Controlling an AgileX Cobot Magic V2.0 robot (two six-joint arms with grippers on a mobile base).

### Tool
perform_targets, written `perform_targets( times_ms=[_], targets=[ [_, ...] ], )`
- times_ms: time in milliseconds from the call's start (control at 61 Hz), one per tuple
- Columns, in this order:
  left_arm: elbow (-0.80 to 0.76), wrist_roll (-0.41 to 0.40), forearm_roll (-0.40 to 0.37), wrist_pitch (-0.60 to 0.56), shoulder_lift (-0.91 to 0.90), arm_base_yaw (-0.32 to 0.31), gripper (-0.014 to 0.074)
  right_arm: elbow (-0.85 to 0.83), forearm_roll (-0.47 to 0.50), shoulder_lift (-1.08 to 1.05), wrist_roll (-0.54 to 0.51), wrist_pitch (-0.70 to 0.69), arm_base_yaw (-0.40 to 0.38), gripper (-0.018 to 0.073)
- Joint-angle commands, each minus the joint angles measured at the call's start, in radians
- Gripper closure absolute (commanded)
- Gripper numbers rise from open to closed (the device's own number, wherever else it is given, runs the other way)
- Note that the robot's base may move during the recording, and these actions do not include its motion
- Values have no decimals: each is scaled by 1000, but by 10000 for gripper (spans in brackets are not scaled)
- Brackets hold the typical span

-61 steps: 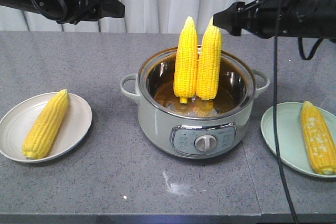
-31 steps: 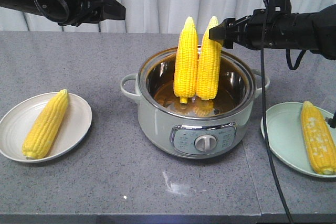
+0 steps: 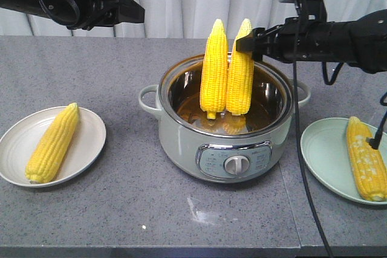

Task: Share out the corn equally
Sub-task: 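Raise both arms and move the right gripper to the cobs in the pot, then grasp a corn cob with the right gripper and lift it out, then lower the left gripper into the pot and grasp the last cob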

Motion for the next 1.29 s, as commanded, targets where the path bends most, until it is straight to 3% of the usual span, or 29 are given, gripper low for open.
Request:
perform_targets(
  times_ms=[0,148,426,623,951,1164,1278],
  targets=[
    [-30,1,-33,-52,-43,-1,115,-31,31,-47,-22,-45,24,-1],
    [-30,1,-33,-43,-43,-1,115,-31,34,-47,4,-65,21,99],
    [-30,1,-33,-39,-43,-1,115,-31,34,-47,-26,-61,21,578],
    [-30,1,-33,-35,-43,-1,115,-32,35,-132,-29,-49,21,568],
    [-30,10,-54,-67,-19,-6,115,-32,-8,-486,-39,-162,21,568],
    [-36,28,-64,-206,58,-106,115,-31,-72,-607,-37,-182,21,568],
    [-141,36,-40,-215,121,-172,115,-31,-146,-617,0,-181,21,568]
  ],
)
